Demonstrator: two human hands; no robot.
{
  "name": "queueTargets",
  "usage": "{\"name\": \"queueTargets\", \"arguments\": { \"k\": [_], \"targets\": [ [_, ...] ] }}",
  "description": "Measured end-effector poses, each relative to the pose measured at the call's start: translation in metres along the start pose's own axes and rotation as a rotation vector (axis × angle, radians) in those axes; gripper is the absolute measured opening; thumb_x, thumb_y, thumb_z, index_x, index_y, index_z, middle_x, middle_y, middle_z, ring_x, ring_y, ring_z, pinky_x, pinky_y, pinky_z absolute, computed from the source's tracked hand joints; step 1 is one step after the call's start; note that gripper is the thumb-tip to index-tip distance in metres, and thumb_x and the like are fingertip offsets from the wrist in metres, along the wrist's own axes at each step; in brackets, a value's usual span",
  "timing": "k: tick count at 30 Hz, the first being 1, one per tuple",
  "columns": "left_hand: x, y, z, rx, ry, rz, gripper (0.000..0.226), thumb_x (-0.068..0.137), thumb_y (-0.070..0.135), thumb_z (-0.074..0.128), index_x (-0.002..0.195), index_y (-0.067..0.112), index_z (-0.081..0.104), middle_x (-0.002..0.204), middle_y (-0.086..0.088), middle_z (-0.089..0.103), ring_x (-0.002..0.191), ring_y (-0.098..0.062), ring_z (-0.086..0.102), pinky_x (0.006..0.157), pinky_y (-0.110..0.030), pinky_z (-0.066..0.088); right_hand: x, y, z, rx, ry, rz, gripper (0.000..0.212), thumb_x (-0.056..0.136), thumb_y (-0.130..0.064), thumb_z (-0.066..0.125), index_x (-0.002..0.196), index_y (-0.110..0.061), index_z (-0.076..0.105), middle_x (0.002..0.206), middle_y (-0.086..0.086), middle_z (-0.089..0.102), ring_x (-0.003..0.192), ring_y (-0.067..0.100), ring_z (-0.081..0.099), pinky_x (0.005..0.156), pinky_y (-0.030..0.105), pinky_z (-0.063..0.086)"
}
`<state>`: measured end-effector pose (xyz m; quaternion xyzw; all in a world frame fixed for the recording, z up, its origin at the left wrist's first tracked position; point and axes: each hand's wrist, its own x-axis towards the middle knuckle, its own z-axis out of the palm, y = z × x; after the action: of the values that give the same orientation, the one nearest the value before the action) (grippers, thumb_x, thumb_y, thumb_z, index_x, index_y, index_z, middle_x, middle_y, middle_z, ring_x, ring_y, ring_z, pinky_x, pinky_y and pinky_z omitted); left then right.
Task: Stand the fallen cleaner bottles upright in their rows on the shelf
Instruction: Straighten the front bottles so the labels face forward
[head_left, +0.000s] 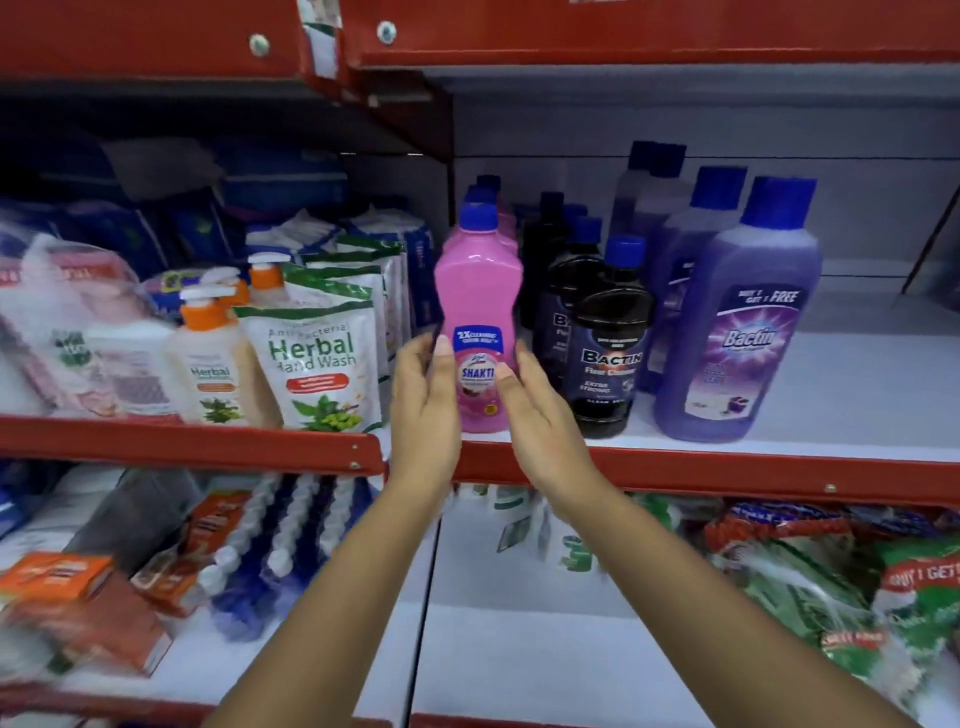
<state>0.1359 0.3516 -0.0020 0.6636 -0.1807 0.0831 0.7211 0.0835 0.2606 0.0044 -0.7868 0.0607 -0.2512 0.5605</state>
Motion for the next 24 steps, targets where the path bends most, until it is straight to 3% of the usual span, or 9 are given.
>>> {"name": "queueTargets", "arguments": {
  "k": [3, 5, 8, 11, 16, 18, 20, 22, 24],
  "targets": [
    [0.006, 0.003, -0.008, -0.017, -0.122, -0.057, 0.026, 0.097, 0.054, 0.032, 0.099, 0.046, 0.056, 0.100, 0.022, 0.065, 0.087, 0.018, 0.061, 0.080, -0.015, 0.045, 0.002, -0.004, 0.004, 0.024, 0.016, 0.011, 0.049, 0.100, -0.024, 0.040, 0.148, -0.027, 0.031, 0.126, -0.017, 0.049, 0.112, -0.002, 0.052, 0.096, 0.010, 0.038],
    [0.004, 0.003, -0.013, -0.019, -0.155, -0.046, 0.029, 0.095, 0.057, 0.029, 0.098, 0.051, 0.057, 0.103, 0.022, 0.067, 0.095, 0.015, 0.062, 0.083, -0.014, 0.045, 0.000, -0.003, 0.003, 0.031, 0.014, 0.025, 0.050, 0.100, -0.020, 0.041, 0.149, -0.025, 0.031, 0.125, -0.020, 0.048, 0.108, -0.004, 0.051, 0.087, 0.003, 0.035],
    [0.000, 0.003, -0.018, -0.041, -0.208, -0.031, 0.051, 0.090, 0.066, 0.025, 0.118, 0.038, 0.058, 0.117, 0.011, 0.068, 0.107, 0.007, 0.063, 0.080, -0.010, 0.046, -0.005, -0.004, 0.002, 0.052, 0.023, 0.057, 0.051, 0.100, -0.017, 0.041, 0.150, -0.021, 0.030, 0.134, -0.017, 0.044, 0.116, -0.004, 0.044, 0.088, 0.003, 0.033],
    [-0.002, 0.001, -0.021, -0.061, -0.232, -0.024, 0.074, 0.081, 0.077, 0.023, 0.131, 0.031, 0.053, 0.126, 0.008, 0.065, 0.116, 0.001, 0.060, 0.088, -0.014, 0.045, -0.012, -0.006, 0.000, 0.053, 0.011, 0.084, 0.051, 0.100, -0.019, 0.040, 0.149, -0.022, 0.029, 0.139, -0.016, 0.041, 0.118, -0.008, 0.040, 0.084, -0.001, 0.030],
    [-0.008, 0.001, -0.027, -0.080, -0.248, -0.003, 0.070, 0.084, 0.072, 0.020, 0.131, 0.032, 0.054, 0.123, 0.009, 0.066, 0.112, 0.002, 0.061, 0.080, -0.007, 0.047, -0.021, -0.006, 0.001, 0.078, -0.008, 0.104, 0.051, 0.100, -0.019, 0.040, 0.149, -0.026, 0.027, 0.121, -0.037, 0.038, 0.079, -0.041, 0.042, 0.067, -0.011, 0.032],
    [-0.010, 0.003, -0.026, -0.081, -0.237, -0.002, 0.066, 0.085, 0.069, 0.022, 0.127, 0.031, 0.056, 0.120, 0.008, 0.067, 0.109, 0.003, 0.063, 0.078, -0.007, 0.048, -0.021, -0.005, 0.003, 0.069, -0.004, 0.111, 0.053, 0.100, -0.020, 0.041, 0.150, -0.027, 0.026, 0.106, -0.045, 0.039, 0.079, -0.040, 0.043, 0.069, -0.010, 0.034],
    [-0.012, 0.005, -0.026, -0.091, -0.234, -0.006, 0.057, 0.090, 0.064, 0.025, 0.123, 0.031, 0.057, 0.117, 0.008, 0.068, 0.106, 0.005, 0.063, 0.076, -0.006, 0.048, -0.022, -0.004, 0.003, 0.059, -0.018, 0.106, 0.057, 0.099, -0.024, 0.045, 0.151, -0.032, 0.022, 0.104, -0.047, 0.041, 0.089, -0.034, 0.046, 0.084, -0.002, 0.039],
    [-0.015, 0.008, -0.026, -0.091, -0.227, -0.019, 0.049, 0.095, 0.058, 0.026, 0.122, 0.033, 0.057, 0.115, 0.011, 0.068, 0.105, 0.009, 0.062, 0.076, -0.004, 0.046, -0.025, -0.007, 0.001, 0.057, -0.069, 0.101, 0.063, 0.097, -0.030, 0.050, 0.151, -0.036, 0.018, 0.110, -0.047, 0.040, 0.100, -0.029, 0.043, 0.096, 0.010, 0.038],
    [-0.020, 0.010, -0.024, -0.081, -0.206, -0.026, 0.041, 0.097, 0.054, 0.025, 0.121, 0.040, 0.055, 0.115, 0.017, 0.065, 0.104, 0.016, 0.059, 0.078, -0.002, 0.044, -0.030, -0.009, -0.003, 0.079, -0.079, 0.103, 0.064, 0.095, -0.031, 0.053, 0.150, -0.038, 0.022, 0.127, -0.043, 0.040, 0.108, -0.025, 0.042, 0.097, 0.014, 0.036]
  ]
}}
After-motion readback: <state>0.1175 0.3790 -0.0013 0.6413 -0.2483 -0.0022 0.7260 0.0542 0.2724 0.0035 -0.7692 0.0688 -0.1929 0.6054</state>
